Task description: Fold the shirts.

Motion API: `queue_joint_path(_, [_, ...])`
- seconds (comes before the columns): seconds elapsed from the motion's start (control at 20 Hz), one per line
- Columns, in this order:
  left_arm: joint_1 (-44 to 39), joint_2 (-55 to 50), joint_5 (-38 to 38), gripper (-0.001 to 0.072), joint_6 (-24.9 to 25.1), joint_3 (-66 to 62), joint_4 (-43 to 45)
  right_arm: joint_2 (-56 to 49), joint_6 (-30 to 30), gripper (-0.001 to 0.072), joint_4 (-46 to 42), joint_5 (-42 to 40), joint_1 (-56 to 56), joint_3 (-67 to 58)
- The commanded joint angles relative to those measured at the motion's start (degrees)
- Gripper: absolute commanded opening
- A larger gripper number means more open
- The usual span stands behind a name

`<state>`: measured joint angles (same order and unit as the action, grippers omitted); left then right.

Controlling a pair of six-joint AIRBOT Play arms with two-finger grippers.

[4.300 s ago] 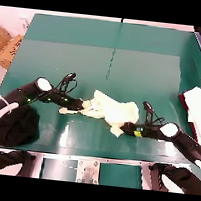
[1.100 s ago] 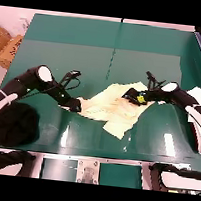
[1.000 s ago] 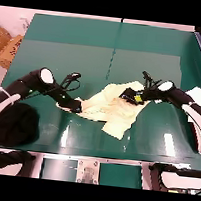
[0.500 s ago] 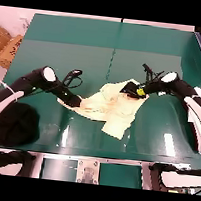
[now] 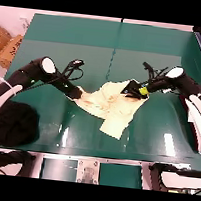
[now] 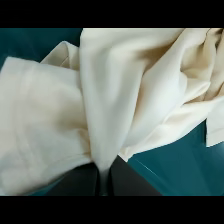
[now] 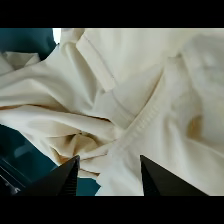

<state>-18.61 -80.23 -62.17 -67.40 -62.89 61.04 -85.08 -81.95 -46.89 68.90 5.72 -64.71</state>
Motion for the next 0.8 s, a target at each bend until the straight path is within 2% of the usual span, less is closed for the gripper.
queue_joint_path(0.0, [-0.04,-0.04,1.11,0.0027,-0.04,-0.42,0.28,-0.76,-1.66,0.0432,-0.11,-7.98,6.51,0.26])
queue_joint_path(0.1, [-0.04,-0.04,0.81,0.0027,-0.04,-0.42,0.31,-3.48,-2.45,0.0432,-0.9,-11.06,8.2,0.13])
queue_joint_path(0.35, [-0.02,-0.26,-3.41,0.0029,-0.02,-0.42,2.01,-7.37,-6.14,0.0431,-3.08,-10.82,8.13,0.15])
queue_joint_path(0.4, [-0.02,-0.26,-3.5,0.0106,-0.02,-0.42,2.64,-7.37,-6.14,0.0431,-3.1,-11.26,8.39,0.13])
queue_joint_path(0.45, [-0.02,-0.26,-3.41,0.0408,-0.02,-0.42,2.99,-7.48,-6.14,0.0431,-3.1,-11.52,8.37,0.13])
queue_joint_path(0.5, [-0.02,-0.24,-3.37,0.0576,-0.04,-0.44,3.23,-7.72,-6.16,0.0427,-3.13,-11.5,8.37,0.15])
queue_joint_path(0.55, [-0.02,-0.26,-3.32,0.0549,-0.02,-0.44,3.54,-8.02,-6.16,0.0395,-3.1,-11.5,8.28,0.13])
queue_joint_path(0.75, [-0.02,-0.26,-2.78,0.0547,-1.25,-0.55,6.73,-9.38,-6.14,0.0252,-3.06,-12.7,8.26,0.09])
